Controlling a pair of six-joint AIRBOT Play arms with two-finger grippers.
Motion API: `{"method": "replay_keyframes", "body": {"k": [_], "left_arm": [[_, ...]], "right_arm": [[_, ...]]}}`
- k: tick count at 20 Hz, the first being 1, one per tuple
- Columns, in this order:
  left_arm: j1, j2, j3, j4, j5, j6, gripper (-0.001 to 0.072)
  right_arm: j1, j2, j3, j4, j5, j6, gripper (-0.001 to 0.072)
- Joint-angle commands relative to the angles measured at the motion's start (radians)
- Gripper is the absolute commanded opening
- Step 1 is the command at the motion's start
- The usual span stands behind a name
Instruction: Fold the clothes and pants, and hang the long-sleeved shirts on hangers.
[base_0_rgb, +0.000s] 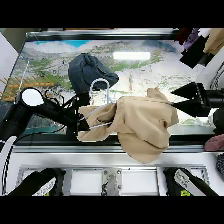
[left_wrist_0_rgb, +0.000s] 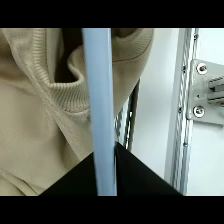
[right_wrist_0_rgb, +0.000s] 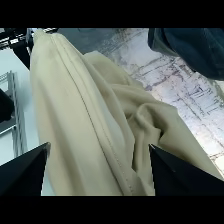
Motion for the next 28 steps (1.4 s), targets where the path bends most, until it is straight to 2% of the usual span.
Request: {"method": "replay_keyframes", "body": {"k": [1, 6, 16, 28], "left_arm": [[0.000, 0.000, 0.000, 0.000, 0.001, 0.000, 0.0022], [0.000, 0.000, 0.000, 0.001, 0.001, 0.000, 0.0022], [0.000, -0.003, 0.000, 0.000, 0.008, 0.000, 0.0022], [0.000, -0.003, 0.000, 0.000, 0.008, 0.000, 0.0022]], "right_arm": [[-0.051, -0.068, -0.085, 0.035, 0.027, -0.171, 0.0679], [0.048, -0.148, -0.089, -0.063, 0.027, -0.245, 0.0679], [0.274, -0.216, -0.089, -0.017, 0.026, -0.257, 0.0679], [0.293, -0.228, -0.089, 0.006, 0.023, -0.257, 0.0679]]}}
